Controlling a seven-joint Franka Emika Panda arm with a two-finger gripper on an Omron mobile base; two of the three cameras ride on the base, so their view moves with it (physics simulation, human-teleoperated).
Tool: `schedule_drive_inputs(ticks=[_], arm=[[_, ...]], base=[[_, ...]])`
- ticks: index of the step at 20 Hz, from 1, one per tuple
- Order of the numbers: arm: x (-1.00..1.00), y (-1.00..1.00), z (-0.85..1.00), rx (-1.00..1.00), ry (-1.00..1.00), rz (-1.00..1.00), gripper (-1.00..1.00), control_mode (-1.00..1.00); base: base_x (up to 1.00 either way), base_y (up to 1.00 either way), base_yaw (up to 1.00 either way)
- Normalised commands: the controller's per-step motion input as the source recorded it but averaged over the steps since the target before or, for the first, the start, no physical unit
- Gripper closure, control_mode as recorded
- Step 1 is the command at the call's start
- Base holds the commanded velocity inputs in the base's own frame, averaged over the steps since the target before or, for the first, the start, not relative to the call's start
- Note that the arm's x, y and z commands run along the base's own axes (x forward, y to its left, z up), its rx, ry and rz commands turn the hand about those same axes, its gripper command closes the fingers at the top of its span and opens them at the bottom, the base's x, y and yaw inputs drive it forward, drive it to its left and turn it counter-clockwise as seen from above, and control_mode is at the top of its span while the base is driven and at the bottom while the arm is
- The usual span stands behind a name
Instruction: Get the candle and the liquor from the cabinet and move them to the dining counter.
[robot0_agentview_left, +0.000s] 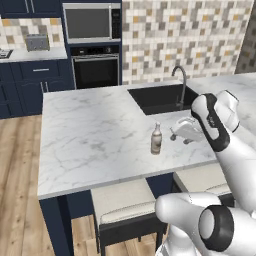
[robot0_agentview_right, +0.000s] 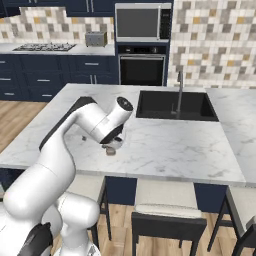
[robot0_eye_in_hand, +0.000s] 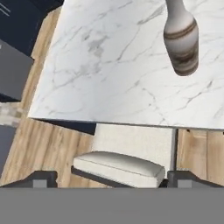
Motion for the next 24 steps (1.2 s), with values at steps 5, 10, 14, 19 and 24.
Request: schedule_drive_inputs(ticks=[5, 10, 14, 19, 24], arm=[[-0.34, 0.07, 0.19, -0.15, 0.42, -0.18, -1.00, -1.00], [-0.40, 0.07, 0.07, -0.22, 0.33, -0.11, -1.00, -1.00], [-0.41, 0.02, 0.02, -0.26, 0.14, -0.01, -1.00, -1.00], [-0.44, 0.06, 0.00, -0.31, -0.03, -0.01, -1.00, -1.00], [-0.30, 0.00, 0.01, -0.21, -0.08, 0.00, -1.00, -1.00]], base=[[0.00, 0.00, 0.00], [0.00, 0.00, 0.00], [0.00, 0.00, 0.00], [0.00, 0.00, 0.00], [0.00, 0.00, 0.00]])
